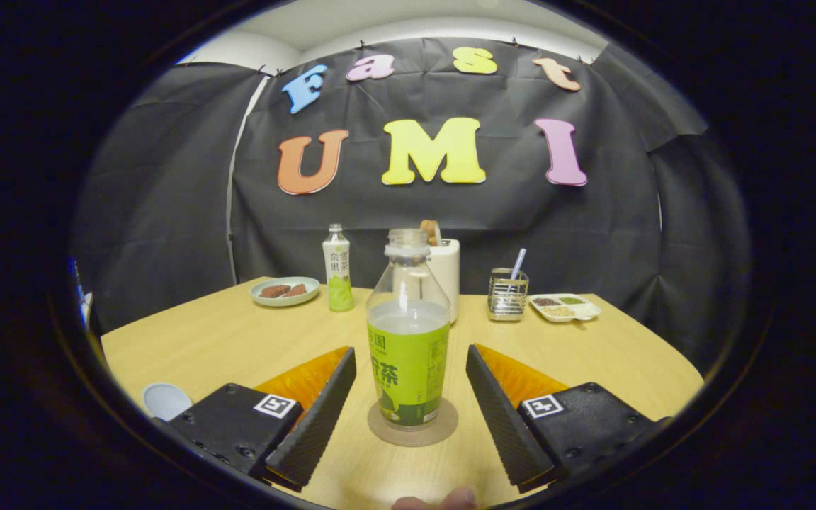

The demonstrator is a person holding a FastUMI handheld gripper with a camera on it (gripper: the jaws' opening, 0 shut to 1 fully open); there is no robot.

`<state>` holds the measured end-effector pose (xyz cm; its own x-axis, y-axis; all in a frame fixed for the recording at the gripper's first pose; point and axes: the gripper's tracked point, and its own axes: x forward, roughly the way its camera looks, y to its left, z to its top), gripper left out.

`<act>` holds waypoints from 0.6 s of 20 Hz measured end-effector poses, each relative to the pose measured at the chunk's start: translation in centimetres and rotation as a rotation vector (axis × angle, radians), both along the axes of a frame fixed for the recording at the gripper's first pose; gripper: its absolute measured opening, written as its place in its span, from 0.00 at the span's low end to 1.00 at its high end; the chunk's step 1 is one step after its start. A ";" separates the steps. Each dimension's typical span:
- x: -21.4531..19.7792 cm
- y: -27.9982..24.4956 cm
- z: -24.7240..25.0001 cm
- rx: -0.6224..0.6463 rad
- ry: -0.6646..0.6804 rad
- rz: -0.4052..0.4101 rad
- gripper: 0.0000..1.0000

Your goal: Take the bottle from table, then pour the juice into the cup, finally place the bottle on the coaster

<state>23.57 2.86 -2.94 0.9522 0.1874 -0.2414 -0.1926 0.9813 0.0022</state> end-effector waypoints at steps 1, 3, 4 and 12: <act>-0.9 -0.2 0.6 -0.003 -0.012 -0.014 1.00; -2.8 -0.8 2.0 -0.017 -0.037 -0.049 1.00; -3.8 -0.9 2.7 -0.020 -0.051 -0.059 1.00; -14.4 -0.3 4.6 0.001 -0.098 -0.106 1.00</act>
